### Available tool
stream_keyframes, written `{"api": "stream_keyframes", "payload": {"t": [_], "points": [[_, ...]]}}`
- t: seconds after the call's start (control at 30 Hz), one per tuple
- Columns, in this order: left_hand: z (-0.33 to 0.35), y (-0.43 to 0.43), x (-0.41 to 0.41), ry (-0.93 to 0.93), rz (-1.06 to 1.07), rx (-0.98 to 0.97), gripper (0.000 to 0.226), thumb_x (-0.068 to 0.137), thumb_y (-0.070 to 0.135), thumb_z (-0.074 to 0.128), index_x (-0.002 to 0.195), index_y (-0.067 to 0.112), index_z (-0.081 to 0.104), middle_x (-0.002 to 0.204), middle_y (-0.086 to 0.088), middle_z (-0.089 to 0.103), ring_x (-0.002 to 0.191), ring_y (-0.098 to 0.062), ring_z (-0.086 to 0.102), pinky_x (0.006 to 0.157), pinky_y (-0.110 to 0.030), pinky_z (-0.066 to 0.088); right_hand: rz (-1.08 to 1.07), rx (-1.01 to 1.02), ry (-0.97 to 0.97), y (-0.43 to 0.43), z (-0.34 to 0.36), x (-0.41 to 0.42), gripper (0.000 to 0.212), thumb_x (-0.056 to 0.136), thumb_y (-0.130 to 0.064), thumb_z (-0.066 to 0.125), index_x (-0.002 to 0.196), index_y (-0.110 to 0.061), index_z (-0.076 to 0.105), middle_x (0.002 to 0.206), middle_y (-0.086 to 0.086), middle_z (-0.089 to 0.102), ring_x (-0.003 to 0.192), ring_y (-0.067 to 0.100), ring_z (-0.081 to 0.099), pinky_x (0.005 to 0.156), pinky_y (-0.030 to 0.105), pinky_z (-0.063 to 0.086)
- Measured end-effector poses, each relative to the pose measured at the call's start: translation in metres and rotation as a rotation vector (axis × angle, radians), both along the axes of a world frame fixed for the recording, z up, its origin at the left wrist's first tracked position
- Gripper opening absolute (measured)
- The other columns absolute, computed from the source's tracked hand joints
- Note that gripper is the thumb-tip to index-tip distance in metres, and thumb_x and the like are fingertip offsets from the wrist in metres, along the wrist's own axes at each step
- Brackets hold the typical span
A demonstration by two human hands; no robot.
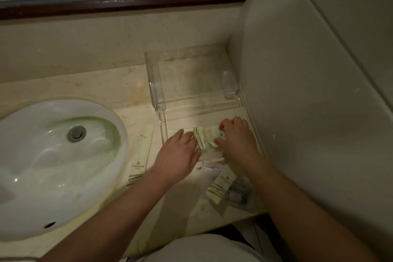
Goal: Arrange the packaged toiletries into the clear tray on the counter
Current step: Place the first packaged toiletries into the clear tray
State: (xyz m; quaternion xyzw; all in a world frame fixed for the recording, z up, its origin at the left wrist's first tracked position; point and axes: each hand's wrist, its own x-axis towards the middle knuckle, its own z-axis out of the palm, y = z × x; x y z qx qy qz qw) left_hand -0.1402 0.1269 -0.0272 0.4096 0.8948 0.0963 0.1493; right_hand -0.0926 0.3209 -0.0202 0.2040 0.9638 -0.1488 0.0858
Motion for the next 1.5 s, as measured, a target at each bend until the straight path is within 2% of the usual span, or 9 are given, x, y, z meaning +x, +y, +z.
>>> {"api": "stream_keyframes", "payload": {"t": [0.37,0.5,0.6,0.73,0.93,1.1,1.23,1.37,1.5], "points": [[0.004,-0.004,0.006,-0.044,0.080,0.158,0.043,0.092,0.038,0.039,0.118,0.014,0.063,0.129,-0.011,0.057,0.125,-0.031,0.047,0.101,-0.042,0.043,-0.043,-0.140,0.104,-0.005,0.008,0.004,0.033,0.081,-0.039,0.069,0.107,-0.022,0.057,0.112,0.002,0.052,0.106,0.020,0.047,0.085,0.033,0.046],[0.011,-0.027,0.010,0.021,0.499,0.484,0.019,0.081,0.001,0.055,0.091,0.008,0.068,0.093,-0.007,0.060,0.091,-0.022,0.053,0.078,-0.024,0.037,0.018,-0.319,0.113,-0.006,0.034,0.035,0.014,0.083,-0.025,0.068,0.094,-0.030,0.060,0.095,-0.011,0.055,0.086,0.007,0.054,0.074,0.025,0.044],[0.009,-0.053,0.006,0.025,0.826,0.528,0.017,0.079,0.000,0.056,0.093,0.007,0.065,0.097,-0.013,0.058,0.095,-0.030,0.053,0.078,-0.024,0.034,0.140,-0.329,-0.113,-0.010,0.044,0.064,0.014,0.084,-0.031,0.066,0.096,-0.038,0.062,0.103,-0.017,0.056,0.095,0.003,0.052,0.079,0.024,0.044],[0.005,-0.070,-0.003,-0.146,0.937,0.206,0.050,0.081,0.021,0.071,0.124,0.004,0.052,0.120,-0.020,0.047,0.113,-0.038,0.045,0.087,-0.040,0.044,0.342,-0.178,-0.282,-0.018,0.040,0.080,0.037,0.082,-0.031,0.067,0.117,-0.037,0.060,0.124,-0.010,0.052,0.117,0.015,0.039,0.094,0.031,0.037],[0.004,-0.075,-0.011,-0.247,0.936,0.079,0.042,0.074,0.025,0.073,0.106,0.007,0.053,0.102,-0.013,0.060,0.093,-0.033,0.059,0.067,-0.033,0.045,0.385,-0.048,-0.313,-0.025,0.039,0.075,0.046,0.077,-0.038,0.070,0.120,-0.038,0.055,0.130,-0.009,0.049,0.120,0.018,0.037,0.098,0.034,0.036],[0.013,-0.087,-0.021,-0.516,0.979,0.220,0.011,0.077,0.022,0.074,0.080,0.014,0.067,0.070,-0.001,0.066,0.066,-0.021,0.063,0.056,-0.026,0.045,0.399,-0.007,-0.267,-0.028,0.044,0.068,0.027,0.078,-0.034,0.068,0.103,-0.032,0.057,0.109,-0.011,0.052,0.110,0.015,0.039,0.088,0.030,0.033],[0.028,-0.101,-0.027,-0.768,1.116,0.402,0.010,0.082,0.017,0.071,0.084,0.008,0.070,0.073,-0.006,0.068,0.059,-0.018,0.059,0.049,-0.023,0.040,0.302,-0.080,-0.216,-0.021,0.056,0.067,0.012,0.081,-0.028,0.064,0.088,-0.035,0.056,0.090,-0.011,0.041,0.098,0.014,0.040,0.081,0.028,0.035],[0.046,-0.105,-0.030,-0.922,1.195,0.585,0.010,0.084,0.018,0.068,0.090,0.010,0.069,0.090,-0.010,0.073,0.074,-0.021,0.060,0.063,-0.030,0.039,0.308,-0.086,-0.208,-0.010,0.069,0.057,0.021,0.080,-0.031,0.070,0.077,-0.040,0.051,0.084,-0.012,0.049,0.092,0.013,0.045,0.081,0.029,0.036],[0.065,-0.092,-0.034,-1.018,1.181,0.766,0.005,0.086,0.012,0.066,0.090,0.013,0.068,0.091,-0.007,0.073,0.074,-0.017,0.061,0.059,-0.027,0.039,0.276,-0.197,-0.118,-0.001,0.091,0.046,0.024,0.081,-0.034,0.071,0.072,-0.040,0.050,0.082,-0.010,0.057,0.082,0.010,0.051,0.071,0.027,0.039]]}}
